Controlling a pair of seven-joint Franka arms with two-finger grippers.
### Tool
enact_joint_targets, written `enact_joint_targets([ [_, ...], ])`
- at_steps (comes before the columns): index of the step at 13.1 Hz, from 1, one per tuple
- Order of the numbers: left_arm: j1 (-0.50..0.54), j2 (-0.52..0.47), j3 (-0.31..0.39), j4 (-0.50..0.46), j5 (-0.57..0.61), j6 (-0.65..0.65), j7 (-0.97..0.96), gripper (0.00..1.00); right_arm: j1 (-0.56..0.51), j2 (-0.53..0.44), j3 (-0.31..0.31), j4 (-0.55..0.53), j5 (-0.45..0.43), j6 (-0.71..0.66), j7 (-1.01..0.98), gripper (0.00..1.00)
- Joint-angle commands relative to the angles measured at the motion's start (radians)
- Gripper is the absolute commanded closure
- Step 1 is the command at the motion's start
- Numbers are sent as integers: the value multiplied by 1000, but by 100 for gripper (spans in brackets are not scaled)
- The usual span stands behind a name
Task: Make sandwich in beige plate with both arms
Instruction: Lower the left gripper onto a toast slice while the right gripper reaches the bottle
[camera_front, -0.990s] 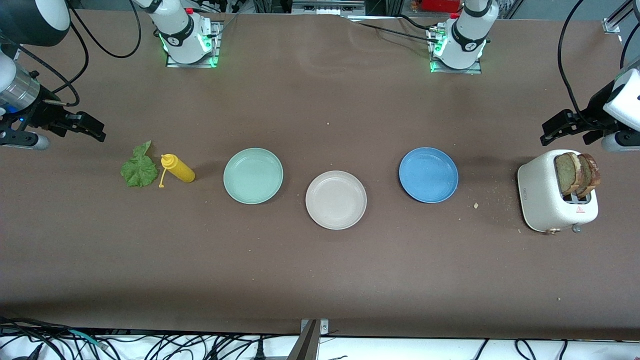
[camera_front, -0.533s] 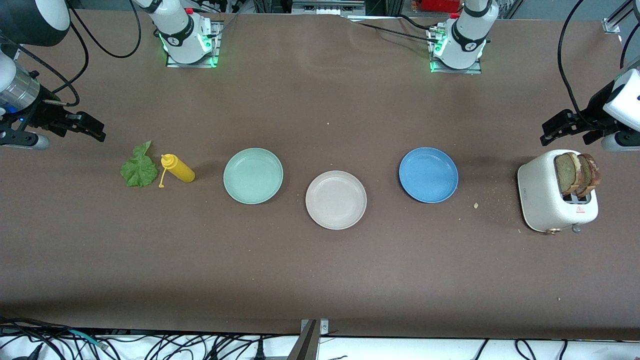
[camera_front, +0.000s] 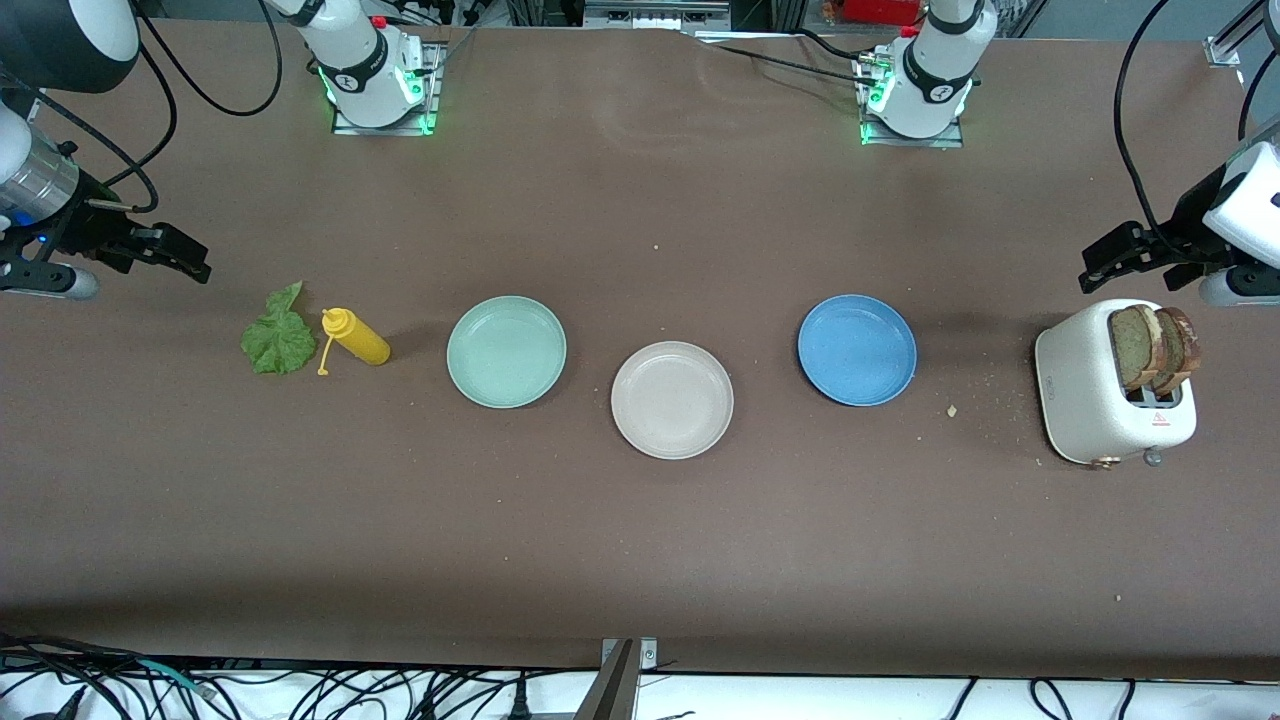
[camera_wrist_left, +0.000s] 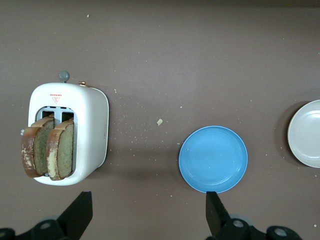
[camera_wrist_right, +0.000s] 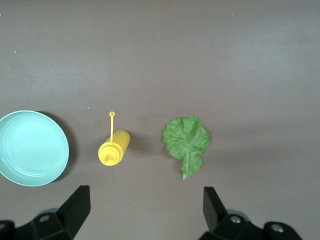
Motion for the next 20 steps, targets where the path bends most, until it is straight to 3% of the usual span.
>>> enact_joint_targets([
  [1, 7, 15, -5, 28, -14, -1, 14, 0, -4, -11, -11, -3, 21, -22, -15, 0],
  [7, 15, 57, 0, 30, -16, 25, 14, 0, -4, -15, -11, 4, 34, -91, -73, 0],
  [10, 22, 70, -2, 25, -17, 28, 14, 0, -4, -11, -23, 3, 81, -82, -103, 0],
  [13, 36, 105, -2, 24, -16, 31, 15, 0, -6, 2, -88, -10, 181, -76, -391, 1],
  [16, 52, 119, -2, -33, -16, 80, 17, 0, -4, 6, -92, -19, 186, -74, -562, 1],
  [20, 116, 119, 6, -157, -17, 239, 171, 0, -6, 34, -98, -37, 213, -73, -838, 1],
])
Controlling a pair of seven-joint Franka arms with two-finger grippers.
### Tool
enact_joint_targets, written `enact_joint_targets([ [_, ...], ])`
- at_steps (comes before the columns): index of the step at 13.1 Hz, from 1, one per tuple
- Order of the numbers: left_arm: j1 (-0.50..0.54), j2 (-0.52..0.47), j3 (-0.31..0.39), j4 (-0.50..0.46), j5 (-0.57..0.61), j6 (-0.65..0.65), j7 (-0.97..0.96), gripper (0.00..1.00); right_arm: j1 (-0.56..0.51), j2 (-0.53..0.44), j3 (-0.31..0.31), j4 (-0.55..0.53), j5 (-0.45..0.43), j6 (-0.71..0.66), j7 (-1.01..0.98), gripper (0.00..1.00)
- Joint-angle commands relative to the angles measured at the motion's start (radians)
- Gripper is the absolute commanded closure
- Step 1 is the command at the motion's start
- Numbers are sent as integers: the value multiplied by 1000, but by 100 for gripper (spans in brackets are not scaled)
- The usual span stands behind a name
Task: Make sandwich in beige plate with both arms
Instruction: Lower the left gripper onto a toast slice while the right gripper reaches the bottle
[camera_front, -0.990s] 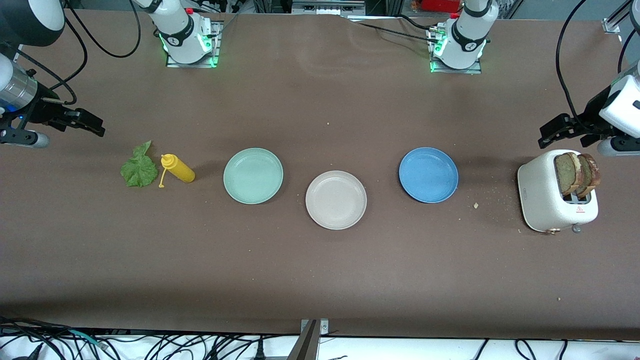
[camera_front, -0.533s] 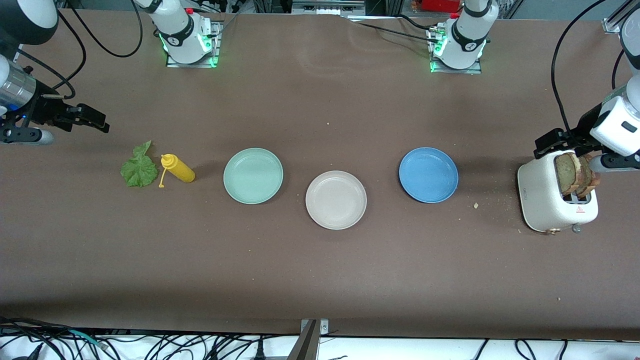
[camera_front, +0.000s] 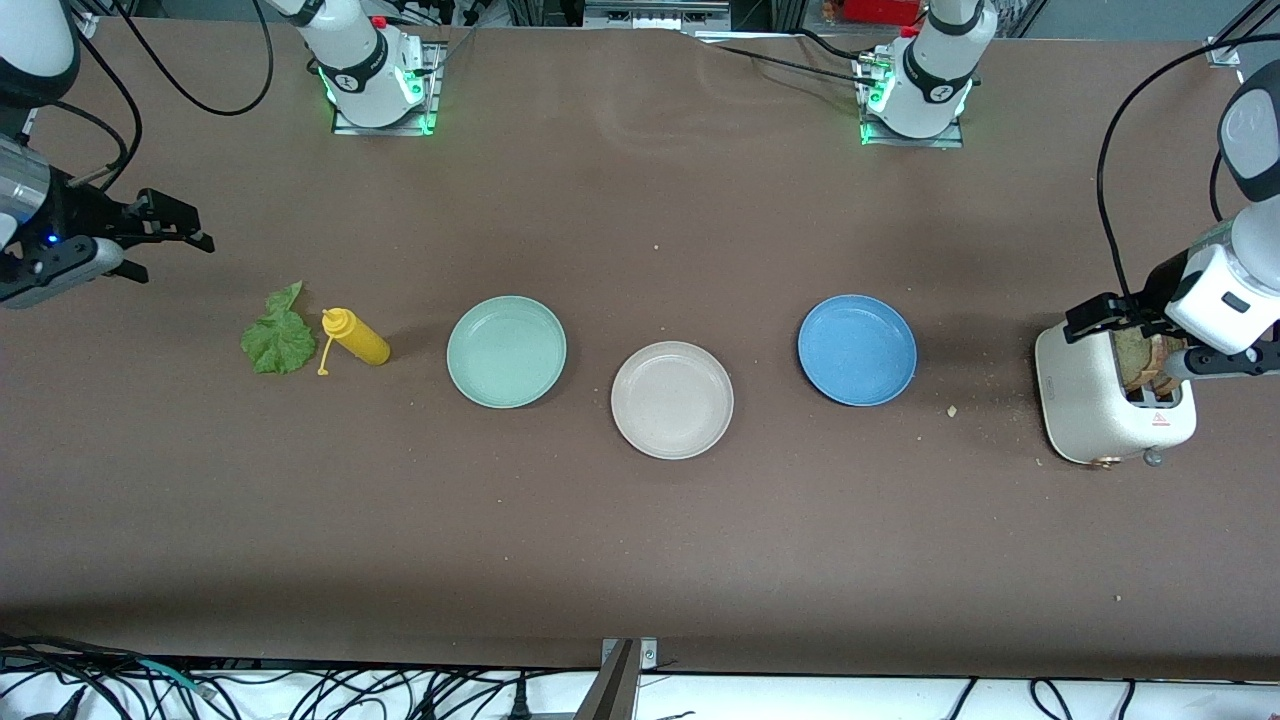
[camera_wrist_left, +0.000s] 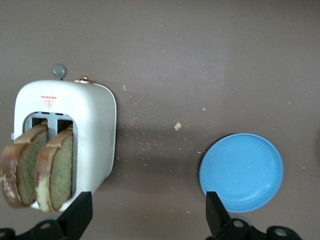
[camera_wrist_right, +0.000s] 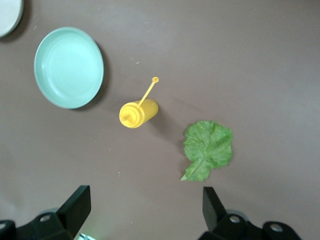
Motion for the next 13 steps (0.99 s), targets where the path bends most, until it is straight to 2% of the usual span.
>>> enact_joint_targets([
  [1, 34, -16, 27, -84, -17, 91, 115, 0, -5, 0, -3, -30, 26, 8, -152, 1],
  [3, 34, -13, 64, -109, -17, 122, 196, 0, -6, 3, -9, -87, 43, 59, -290, 1],
  [6, 35, -4, 112, -156, -17, 195, 278, 0, -8, 62, -70, -115, 173, 84, -544, 1],
  [9, 41, 19, 120, -162, -17, 218, 300, 0, -11, 148, -132, -113, 319, 85, -800, 1],
  [13, 55, 44, 120, -211, -19, 326, 320, 2, -18, 208, -150, -116, 380, 99, -982, 1],
])
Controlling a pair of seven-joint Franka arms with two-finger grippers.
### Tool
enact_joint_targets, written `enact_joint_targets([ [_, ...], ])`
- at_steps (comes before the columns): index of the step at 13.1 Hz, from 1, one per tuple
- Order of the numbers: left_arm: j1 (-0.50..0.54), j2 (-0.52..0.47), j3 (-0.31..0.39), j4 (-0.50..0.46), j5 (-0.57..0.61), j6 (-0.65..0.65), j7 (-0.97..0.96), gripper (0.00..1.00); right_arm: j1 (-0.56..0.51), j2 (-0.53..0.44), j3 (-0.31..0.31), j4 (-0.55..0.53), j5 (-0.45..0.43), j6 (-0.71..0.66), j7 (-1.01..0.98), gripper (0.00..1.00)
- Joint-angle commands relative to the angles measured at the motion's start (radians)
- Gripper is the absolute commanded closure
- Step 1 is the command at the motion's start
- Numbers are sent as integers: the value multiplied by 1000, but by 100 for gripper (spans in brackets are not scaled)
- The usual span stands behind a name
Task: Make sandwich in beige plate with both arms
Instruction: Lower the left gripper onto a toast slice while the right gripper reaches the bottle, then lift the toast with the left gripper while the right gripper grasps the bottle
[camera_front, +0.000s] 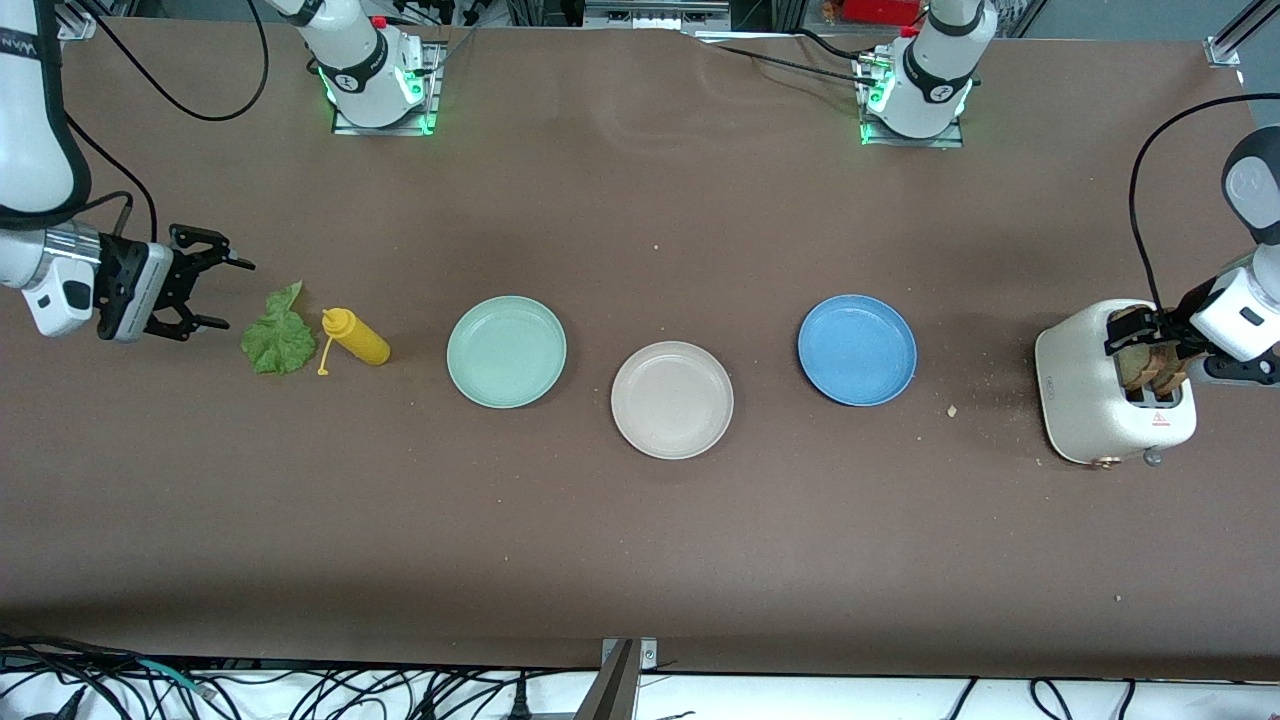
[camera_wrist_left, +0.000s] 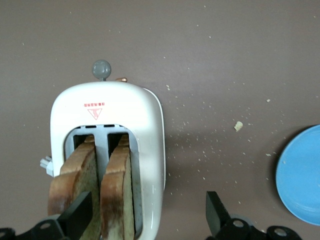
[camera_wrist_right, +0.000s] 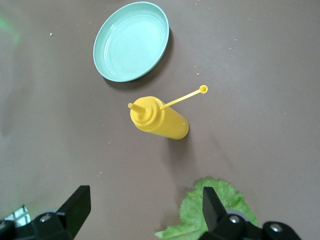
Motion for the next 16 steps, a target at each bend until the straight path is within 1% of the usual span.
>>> enact_joint_targets([
  [1, 11, 6, 0, -44, -19, 74, 39, 3, -22, 35, -2, 2, 76, 10, -129, 1],
  [2, 19, 12, 0, -52, -19, 85, 39, 6, -25, 62, -2, 2, 132, 12, -199, 1],
  [3, 33, 18, 0, -53, -19, 85, 43, 15, -28, 91, -3, 0, 190, 18, -268, 1],
  [4, 36, 25, 0, -57, -19, 85, 77, 27, -42, 114, -3, -7, 232, 38, -319, 1],
  [5, 47, 26, 3, -63, -17, 82, 110, 55, -45, 128, -3, -9, 264, 55, -376, 1],
  [7, 48, 26, 24, -66, -17, 70, 166, 89, -43, 156, -2, -9, 294, 84, -448, 1],
  [8, 48, 25, 27, -66, -17, 59, 166, 100, -43, 171, -2, -9, 321, 99, -476, 1],
  [10, 45, 20, 29, -51, -19, 18, 158, 100, -36, 206, 3, -8, 398, 110, -517, 1],
  [12, 39, 9, 27, -8, -19, -40, 166, 100, -34, 242, 9, -6, 441, 128, -586, 1],
  [16, 25, 5, 23, 146, -30, -249, 165, 100, -11, 259, 11, -24, 447, 130, -674, 1],
])
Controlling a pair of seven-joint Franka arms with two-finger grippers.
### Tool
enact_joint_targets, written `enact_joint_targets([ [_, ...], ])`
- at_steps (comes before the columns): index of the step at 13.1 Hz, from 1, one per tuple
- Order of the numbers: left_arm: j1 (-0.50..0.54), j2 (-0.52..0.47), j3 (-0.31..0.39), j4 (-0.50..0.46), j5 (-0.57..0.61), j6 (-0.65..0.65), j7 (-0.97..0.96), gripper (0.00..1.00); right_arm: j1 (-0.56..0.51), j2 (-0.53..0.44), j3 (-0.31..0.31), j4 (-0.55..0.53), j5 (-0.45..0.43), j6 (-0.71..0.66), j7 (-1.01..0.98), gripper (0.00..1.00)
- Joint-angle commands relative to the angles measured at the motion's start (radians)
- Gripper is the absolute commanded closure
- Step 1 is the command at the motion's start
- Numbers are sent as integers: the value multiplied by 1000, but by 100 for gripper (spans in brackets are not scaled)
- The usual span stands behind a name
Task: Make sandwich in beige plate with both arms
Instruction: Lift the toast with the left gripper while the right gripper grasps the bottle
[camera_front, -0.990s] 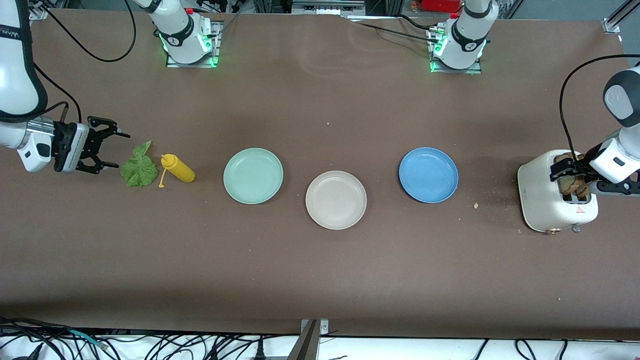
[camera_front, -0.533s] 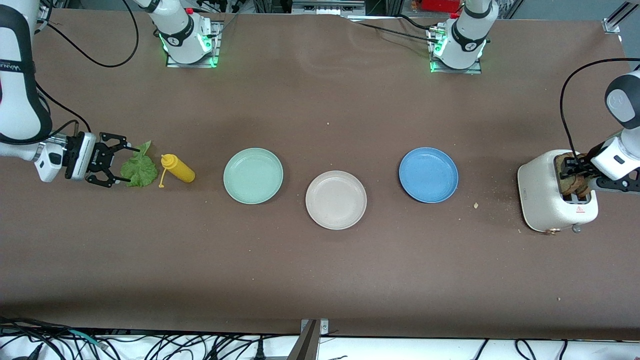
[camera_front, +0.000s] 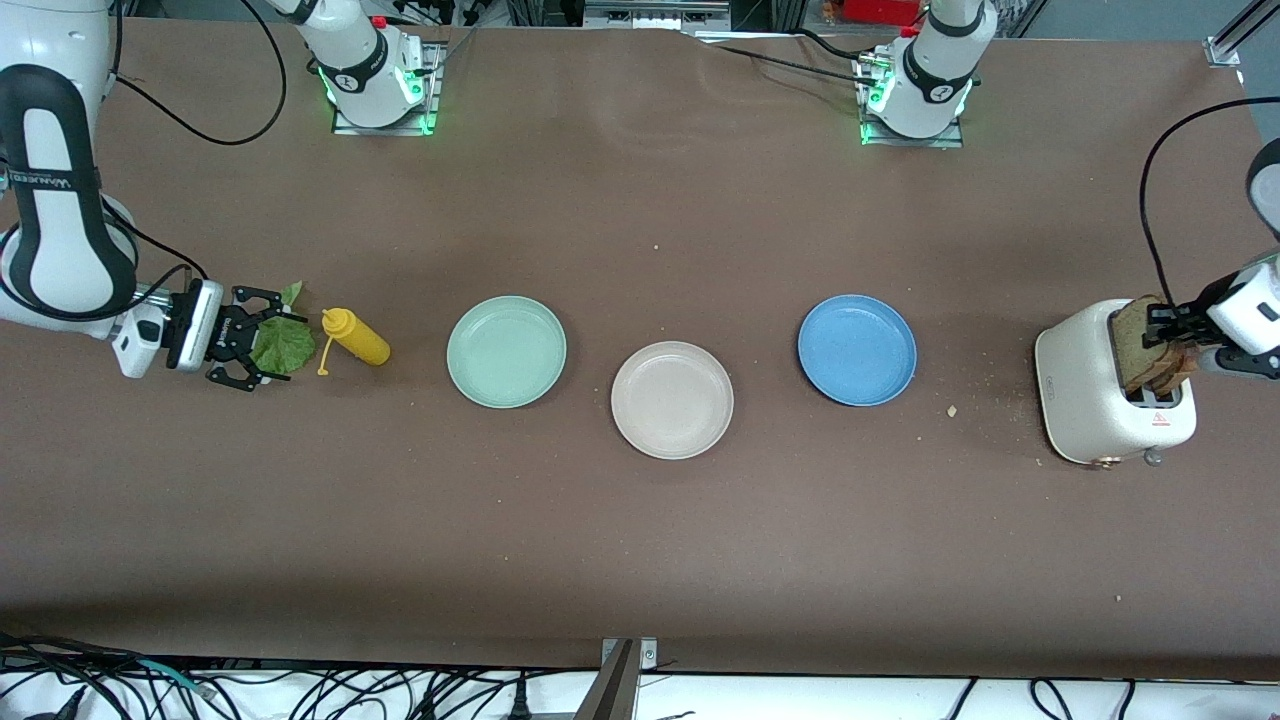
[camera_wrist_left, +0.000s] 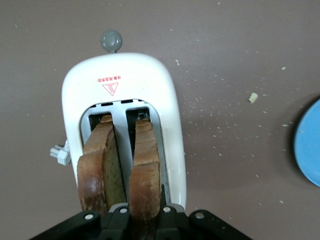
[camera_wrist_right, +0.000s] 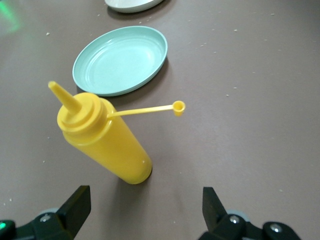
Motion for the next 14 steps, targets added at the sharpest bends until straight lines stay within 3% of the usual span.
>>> enact_joint_targets([
  [1, -23, -7, -6, 99, -31, -136, 16, 100, 30, -3, -1, -23, 25, 19, -51, 1],
  [4, -41, 9, -12, 158, -153, -245, -116, 100, 56, 17, -1, -25, 67, 37, -51, 1],
  [9, -46, 4, -70, 175, -328, -273, -123, 100, 64, 47, -1, -48, 130, 39, -95, 1],
  [14, -55, 1, -193, 175, -248, -267, -171, 100, 67, 47, -1, -68, 131, 39, -115, 1],
])
